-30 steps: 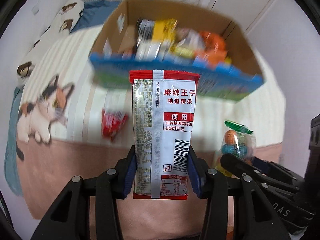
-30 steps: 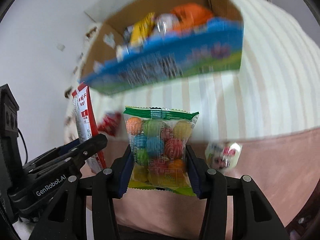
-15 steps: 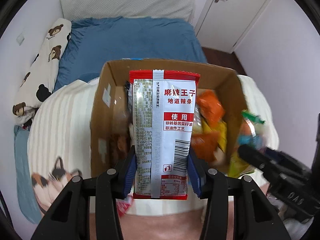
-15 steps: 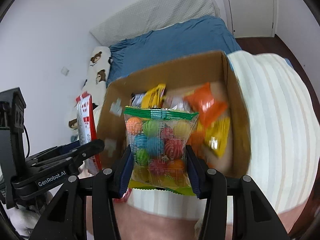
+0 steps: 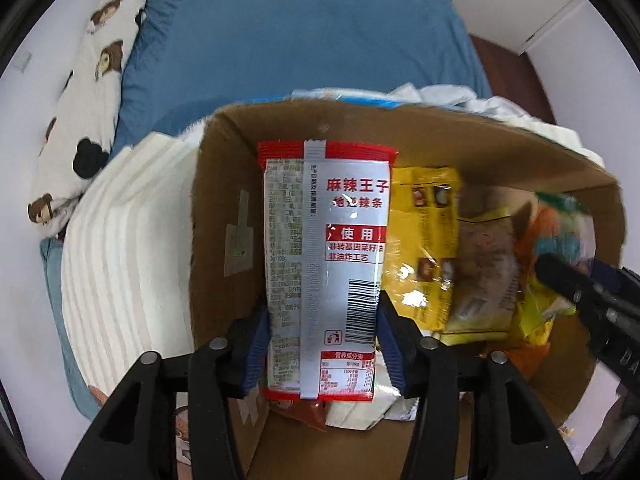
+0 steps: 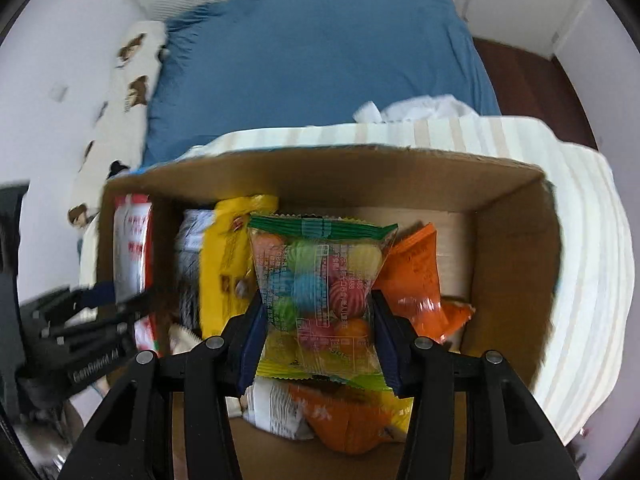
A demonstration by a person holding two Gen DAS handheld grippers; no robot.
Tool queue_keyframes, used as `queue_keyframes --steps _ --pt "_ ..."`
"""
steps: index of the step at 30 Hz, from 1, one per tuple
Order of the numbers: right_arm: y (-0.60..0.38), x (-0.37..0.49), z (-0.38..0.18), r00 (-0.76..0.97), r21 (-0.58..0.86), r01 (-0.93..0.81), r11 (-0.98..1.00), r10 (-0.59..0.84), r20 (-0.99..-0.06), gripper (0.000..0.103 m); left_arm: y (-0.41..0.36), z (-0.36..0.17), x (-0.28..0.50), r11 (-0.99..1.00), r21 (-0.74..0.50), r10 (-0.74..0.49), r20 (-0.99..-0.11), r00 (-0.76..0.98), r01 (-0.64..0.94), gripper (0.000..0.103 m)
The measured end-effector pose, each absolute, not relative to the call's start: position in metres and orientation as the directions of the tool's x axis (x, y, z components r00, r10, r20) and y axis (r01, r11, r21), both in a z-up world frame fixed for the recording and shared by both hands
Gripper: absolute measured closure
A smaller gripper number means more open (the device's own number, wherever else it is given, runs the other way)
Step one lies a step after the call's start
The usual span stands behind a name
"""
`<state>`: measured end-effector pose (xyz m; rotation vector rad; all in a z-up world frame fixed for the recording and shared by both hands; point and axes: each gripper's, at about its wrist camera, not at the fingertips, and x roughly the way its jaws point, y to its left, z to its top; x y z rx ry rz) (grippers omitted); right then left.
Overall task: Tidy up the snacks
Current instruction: 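Carry both bags into the box and open both tools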
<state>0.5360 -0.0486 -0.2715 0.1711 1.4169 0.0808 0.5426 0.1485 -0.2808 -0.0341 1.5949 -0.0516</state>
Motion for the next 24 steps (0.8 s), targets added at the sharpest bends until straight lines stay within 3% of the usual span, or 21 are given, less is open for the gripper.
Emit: queue_keyframes --steps 2,3,4,7,16,24 --pt "-0.052 0.549 -0.279 0.133 0.175 0.079 0.981 0.164 -0.977 0.040 0.149 -0.286 0.547 0.999 -0.048 -0.048 -0.998 -0.036 0.002 0.051" --pt "-0.054 0.552 -0.281 0.134 0.171 0.100 0.980 0.157 -0.979 0.019 0.150 -0.286 0.549 0.999 -0.050 -0.051 -0.998 -0.024 -0.008 0.038" --pt "-0.056 0.554 -0.282 0.136 0.166 0.110 0.980 0.150 -0.979 0.006 0.151 -0.286 0.550 0.998 -0.061 -0.061 -0.998 -0.019 -0.016 0.022" --pt "-0.052 0.556 -0.283 0.127 0.150 0.089 0.985 0.138 -0.982 0.006 0.152 -0.284 0.551 0.996 -0.087 -0.087 -0.996 -0.010 -0.035 0.015" --pt "-0.052 0.535 -0.286 0.154 0.129 0.089 0.988 0.115 -0.981 0.006 0.147 -0.275 0.545 0.997 -0.079 -0.078 -0.997 0.024 -0.023 0.015" --pt "-0.039 0.486 -0.264 0.253 0.099 0.029 0.995 0.088 -0.963 0.006 0.138 -0.232 0.515 0.996 -0.085 -0.082 -0.985 0.154 -0.013 0.015"
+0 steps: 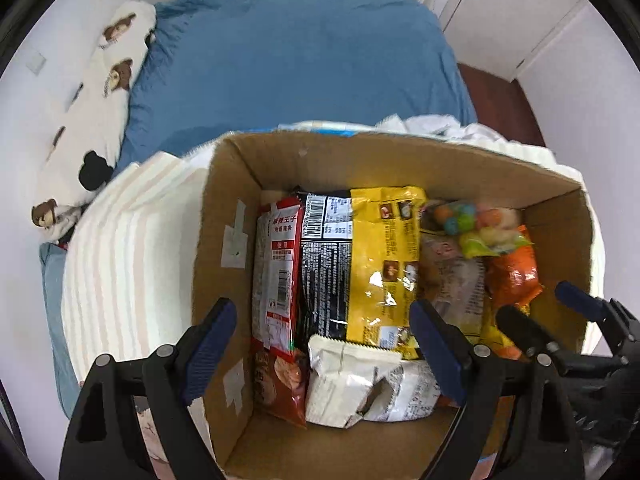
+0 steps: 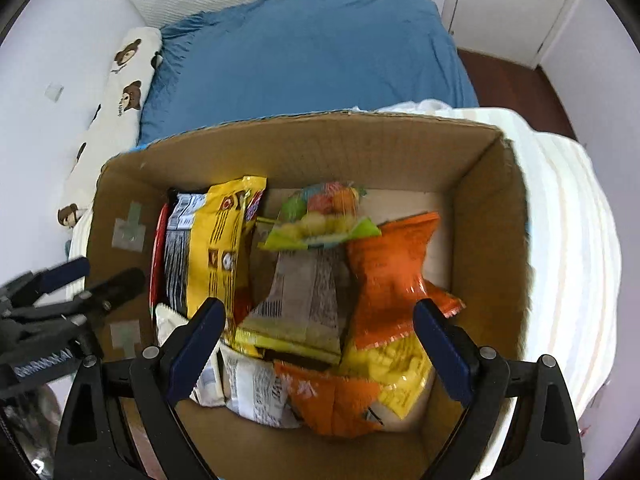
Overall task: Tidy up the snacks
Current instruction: 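Carry both bags into the box and open both tools, then move both open tools back toward the last two snacks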
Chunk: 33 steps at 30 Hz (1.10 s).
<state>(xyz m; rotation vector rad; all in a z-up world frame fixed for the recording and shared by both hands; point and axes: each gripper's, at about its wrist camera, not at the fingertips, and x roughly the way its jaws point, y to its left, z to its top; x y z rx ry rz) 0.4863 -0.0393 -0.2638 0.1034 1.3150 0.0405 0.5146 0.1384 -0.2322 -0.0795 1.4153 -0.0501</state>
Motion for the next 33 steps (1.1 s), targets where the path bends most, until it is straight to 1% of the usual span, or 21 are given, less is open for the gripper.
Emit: queue_keyframes --steps 3,7,14,25,33 --pt "-0.037 0.465 -0.251 0.293 0.098 0.024 0.995 0.086 -0.952 0.006 0.138 -0.213 0.496 0.996 -0.094 -0.089 -0.971 0.222 -0.013 0.015" --pt "-0.037 0.436 -0.234 0.354 0.104 0.022 0.994 0.089 -0.931 0.006 0.132 -0.188 0.465 0.998 -0.066 -0.065 -0.948 0.312 0.007 0.015" --pt "-0.032 0.381 -0.207 0.445 0.095 0.010 0.995 0.081 -0.892 0.006 0.132 -0.155 0.408 0.999 -0.044 -0.035 -0.900 0.435 -0.012 0.015" --pt "-0.022 0.302 -0.159 0.578 0.063 -0.009 0.998 0.056 -0.814 0.006 0.140 -0.114 0.327 0.999 -0.023 0.004 -0.818 0.575 -0.040 0.015" --pt "-0.020 0.262 -0.146 0.606 0.114 -0.019 0.993 0.102 -0.789 0.006 0.147 -0.101 0.291 0.998 -0.035 0.006 -0.792 0.610 -0.055 0.015"
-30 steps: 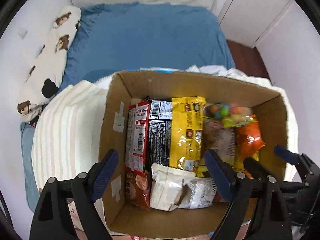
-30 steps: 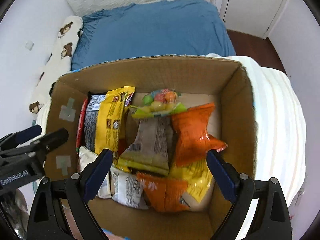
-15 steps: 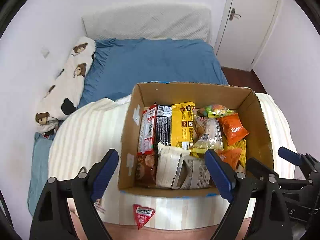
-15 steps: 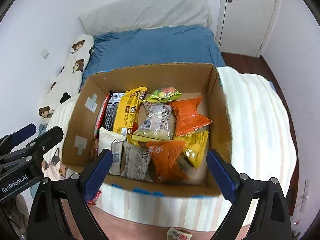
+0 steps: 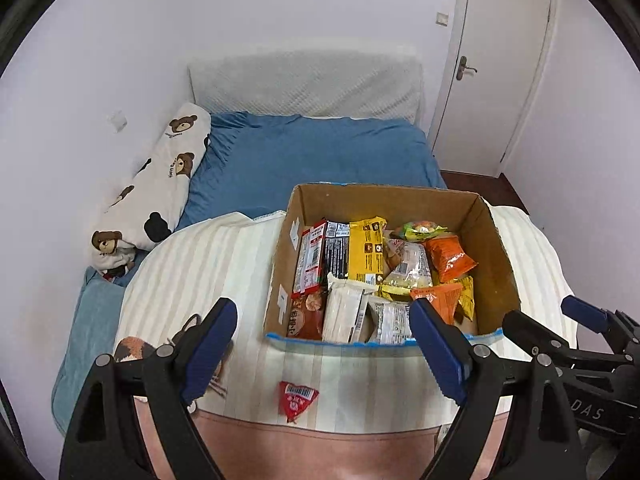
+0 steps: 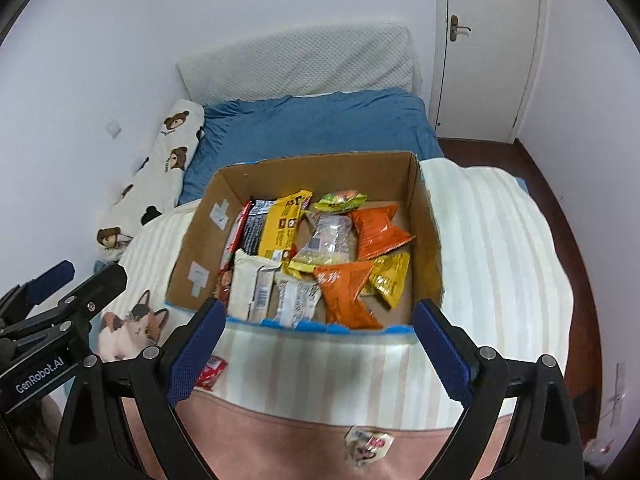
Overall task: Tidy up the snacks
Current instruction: 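Move both open tools back toward the last two snacks, then grasp the small red triangle bag with the left tool while the right tool grasps the white bag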
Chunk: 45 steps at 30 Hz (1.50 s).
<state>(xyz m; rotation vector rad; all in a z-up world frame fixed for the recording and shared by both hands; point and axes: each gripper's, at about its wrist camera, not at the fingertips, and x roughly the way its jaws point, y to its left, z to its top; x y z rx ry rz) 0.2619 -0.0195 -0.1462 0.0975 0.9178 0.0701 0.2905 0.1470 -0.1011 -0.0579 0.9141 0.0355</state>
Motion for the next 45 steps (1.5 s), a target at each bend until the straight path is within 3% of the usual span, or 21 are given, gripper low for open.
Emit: queue_keyframes --steps 7,14,21,26,30,32,34,36,45 --pt "-0.033 0.235 -0.180 0.558 0.208 0.044 0.977 0.149 -0.816 0.006 0.172 -0.138 0.266 0.993 -0.060 0.007 -0.839 0.544 -0.105 0.015" --pt "-0.064 0.215 -0.264 0.431 0.298 0.203 0.933 0.188 -0.883 0.006 0.201 -0.229 0.259 0.981 -0.084 -0.019 -0.940 0.341 -0.177 0.015" --pt "-0.082 0.207 -0.346 0.296 0.318 0.326 0.890 0.224 -0.929 0.006 0.206 -0.297 0.276 0.964 -0.154 -0.111 -0.974 0.197 -0.216 0.015" --pt "-0.077 0.207 -0.395 0.209 0.313 0.377 0.872 0.249 -0.946 0.017 0.201 -0.322 0.290 0.963 -0.159 -0.128 -0.981 0.148 -0.216 0.015" --pt "-0.068 0.208 -0.416 0.188 0.277 0.369 0.887 0.221 -0.957 0.020 0.195 -0.342 0.301 0.964 -0.149 -0.127 -0.986 0.110 -0.219 0.015" --pt "-0.060 0.208 -0.416 0.199 0.259 0.344 0.903 0.199 -0.960 0.027 0.193 -0.347 0.306 0.966 -0.144 -0.122 -0.986 0.110 -0.217 0.020" --pt "-0.053 0.209 -0.417 0.208 0.235 0.312 0.920 0.175 -0.962 0.044 0.188 -0.352 0.309 0.967 -0.140 -0.121 -0.987 0.101 -0.211 0.042" --pt "-0.048 0.209 -0.417 0.212 0.231 0.300 0.926 0.171 -0.962 0.047 0.183 -0.357 0.309 0.969 -0.140 -0.125 -0.988 0.086 -0.204 0.059" --pt "-0.015 0.194 -0.419 0.194 0.270 0.218 0.938 0.229 -0.954 0.048 0.169 -0.360 0.249 0.973 -0.147 -0.139 -0.989 0.056 -0.180 0.061"
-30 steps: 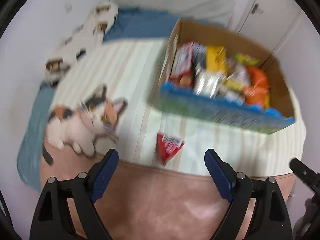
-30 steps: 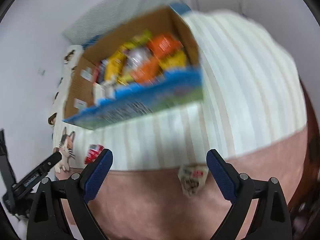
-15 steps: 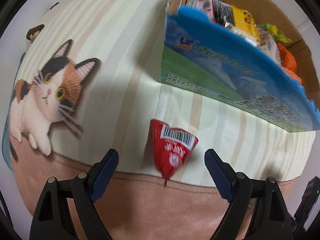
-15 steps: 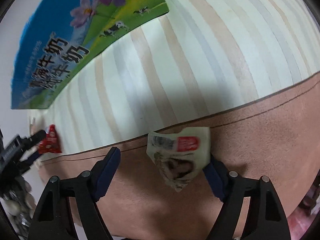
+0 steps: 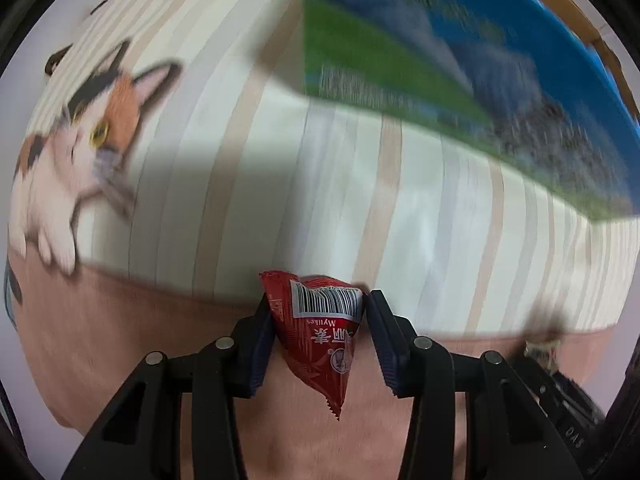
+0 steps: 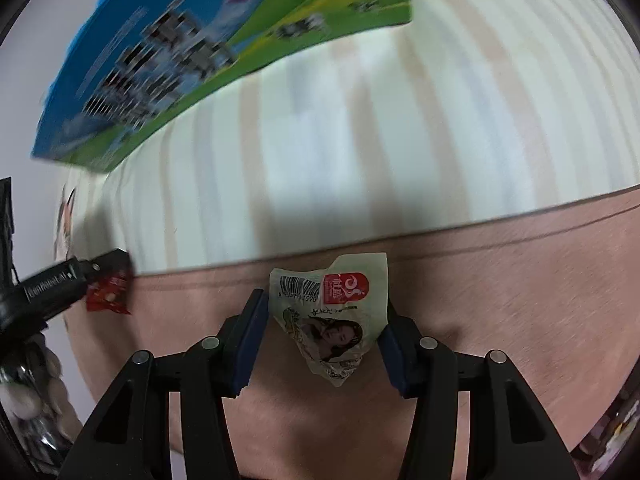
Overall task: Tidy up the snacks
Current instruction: 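Grasp the small red triangle bag with the left tool while the right tool grasps the white bag, then carry both bags into the box and open both tools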
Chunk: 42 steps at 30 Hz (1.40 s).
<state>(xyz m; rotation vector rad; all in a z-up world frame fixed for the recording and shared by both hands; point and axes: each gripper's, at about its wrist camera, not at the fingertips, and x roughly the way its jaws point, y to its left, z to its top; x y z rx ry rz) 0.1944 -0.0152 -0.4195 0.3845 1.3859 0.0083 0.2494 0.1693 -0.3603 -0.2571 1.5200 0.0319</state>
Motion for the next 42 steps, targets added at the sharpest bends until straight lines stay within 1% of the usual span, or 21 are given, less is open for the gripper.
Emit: queue_keyframes --steps 3,4,6,8,9,10,13,15,18,19,20,21,22,23,25,29,30,35,42 --pt "-0.001 0.187 -0.427 0.167 0.275 0.183 0.944 0.246 -0.955 0.048 0.170 -0.371 0.229 0.964 -0.194 -0.192 -0.981 0.030 -0.184 0.059" --pt "-0.003 0.188 -0.429 0.171 0.281 0.189 0.941 0.250 -0.953 0.047 0.173 -0.376 0.225 0.953 -0.225 -0.225 -0.974 0.020 -0.201 0.055" --pt "0.000 0.188 -0.432 0.164 0.283 0.197 0.939 0.253 -0.953 0.047 0.181 -0.381 0.221 0.927 -0.287 -0.290 -0.957 0.021 -0.243 0.054" --pt "0.001 0.188 -0.433 0.155 0.295 0.211 0.932 0.266 -0.951 0.045 0.186 -0.384 0.222 0.911 -0.321 -0.327 -0.945 0.023 -0.259 0.050" --pt "-0.001 0.187 -0.433 0.145 0.304 0.213 0.928 0.278 -0.950 0.042 0.187 -0.384 0.221 0.905 -0.334 -0.341 -0.940 0.020 -0.263 0.049" --pt "-0.007 0.184 -0.433 0.142 0.315 0.216 0.924 0.289 -0.947 0.039 0.192 -0.386 0.221 0.905 -0.336 -0.344 -0.939 0.014 -0.263 0.049" --pt "-0.011 0.189 -0.432 0.136 0.314 0.217 0.924 0.290 -0.947 0.038 0.189 -0.389 0.226 0.916 -0.317 -0.327 -0.945 -0.003 -0.245 0.049" --pt "-0.014 0.189 -0.432 0.131 0.323 0.224 0.920 0.300 -0.945 0.036 0.179 -0.388 0.226 0.929 -0.292 -0.303 -0.953 -0.017 -0.226 0.049" --pt "-0.011 0.189 -0.434 0.130 0.322 0.217 0.922 0.299 -0.945 0.035 0.166 -0.388 0.216 0.947 -0.251 -0.257 -0.966 -0.005 -0.201 0.049" --pt "-0.008 0.189 -0.434 0.133 0.317 0.209 0.925 0.295 -0.946 0.036 0.163 -0.388 0.213 0.952 -0.236 -0.240 -0.971 0.002 -0.195 0.053" --pt "-0.005 0.189 -0.434 0.138 0.313 0.201 0.928 0.289 -0.947 0.036 0.159 -0.387 0.211 0.959 -0.212 -0.215 -0.977 0.008 -0.189 0.056" --pt "-0.006 0.187 -0.434 0.145 0.308 0.201 0.930 0.283 -0.948 0.041 0.150 -0.386 0.207 0.964 -0.195 -0.195 -0.981 0.015 -0.183 0.062" --pt "-0.006 0.186 -0.434 0.151 0.293 0.204 0.934 0.265 -0.952 0.048 0.148 -0.385 0.204 0.966 -0.185 -0.184 -0.983 0.024 -0.179 0.066" --pt "-0.007 0.185 -0.434 0.155 0.288 0.203 0.936 0.259 -0.953 0.049 0.145 -0.384 0.206 0.968 -0.179 -0.177 -0.984 0.028 -0.177 0.067" --pt "-0.010 0.183 -0.433 0.168 0.294 0.203 0.934 0.262 -0.950 0.053 0.144 -0.381 0.203 0.968 -0.177 -0.172 -0.984 0.039 -0.176 0.069" --pt "-0.015 0.178 -0.428 0.197 0.307 0.201 0.930 0.268 -0.943 0.058 0.143 -0.372 0.198 0.971 -0.167 -0.160 -0.986 0.055 -0.171 0.070" --pt "-0.015 0.176 -0.426 0.203 0.308 0.197 0.931 0.269 -0.942 0.062 0.142 -0.367 0.192 0.972 -0.165 -0.157 -0.986 0.061 -0.167 0.070" --pt "-0.014 0.175 -0.416 0.226 0.308 0.168 0.936 0.267 -0.937 0.063 0.131 -0.343 0.182 0.979 -0.163 -0.152 -0.984 0.098 -0.125 0.070" --pt "-0.007 0.175 -0.397 0.265 0.353 0.138 0.925 0.309 -0.913 0.063 0.109 -0.306 0.178 0.977 -0.201 -0.189 -0.972 0.142 -0.074 0.070"
